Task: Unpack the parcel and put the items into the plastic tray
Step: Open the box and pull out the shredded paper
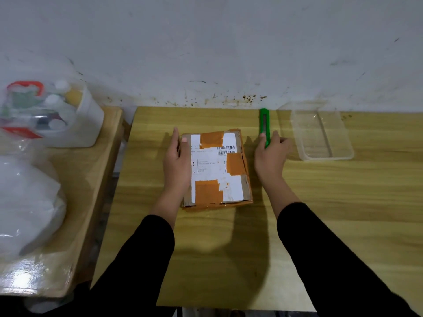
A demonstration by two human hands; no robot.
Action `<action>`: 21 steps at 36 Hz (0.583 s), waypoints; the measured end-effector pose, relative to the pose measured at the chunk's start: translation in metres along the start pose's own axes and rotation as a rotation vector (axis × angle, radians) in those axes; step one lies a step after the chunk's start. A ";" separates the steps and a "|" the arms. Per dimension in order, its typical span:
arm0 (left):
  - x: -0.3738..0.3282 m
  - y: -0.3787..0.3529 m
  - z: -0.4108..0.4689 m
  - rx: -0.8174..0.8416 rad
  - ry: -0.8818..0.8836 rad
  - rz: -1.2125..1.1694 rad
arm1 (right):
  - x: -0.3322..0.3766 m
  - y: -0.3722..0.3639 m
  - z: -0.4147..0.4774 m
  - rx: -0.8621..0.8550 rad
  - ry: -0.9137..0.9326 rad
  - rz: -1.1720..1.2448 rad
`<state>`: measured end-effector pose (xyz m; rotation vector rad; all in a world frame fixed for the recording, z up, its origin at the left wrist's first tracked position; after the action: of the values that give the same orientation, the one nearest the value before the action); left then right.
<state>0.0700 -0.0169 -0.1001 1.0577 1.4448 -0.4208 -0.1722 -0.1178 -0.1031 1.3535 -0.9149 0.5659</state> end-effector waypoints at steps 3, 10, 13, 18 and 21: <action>0.002 0.005 -0.008 0.001 -0.029 0.009 | 0.020 0.000 -0.015 0.062 0.115 0.153; 0.028 0.025 -0.073 -0.029 0.012 -0.131 | 0.051 -0.035 -0.014 0.515 0.072 0.280; 0.040 0.029 -0.104 -0.033 0.016 -0.151 | 0.045 -0.039 -0.014 0.584 0.012 0.330; 0.049 0.018 -0.136 0.033 0.011 -0.143 | 0.026 -0.022 -0.026 0.507 -0.046 0.405; 0.048 0.023 -0.136 -0.023 0.023 -0.152 | 0.013 -0.002 -0.039 0.434 -0.047 0.407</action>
<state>0.0150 0.1179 -0.1096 0.9398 1.5527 -0.5010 -0.1552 -0.0818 -0.0923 1.5765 -1.1606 1.0973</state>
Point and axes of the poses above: each hand's wrist, its own z-axis towards the middle knuckle, its own y-axis out of the back of the hand, x = y × z, the point moved 9 cm from there along z, towards the middle knuckle, and after that the axes turned 8 degrees about z, right-handed, at the moved point
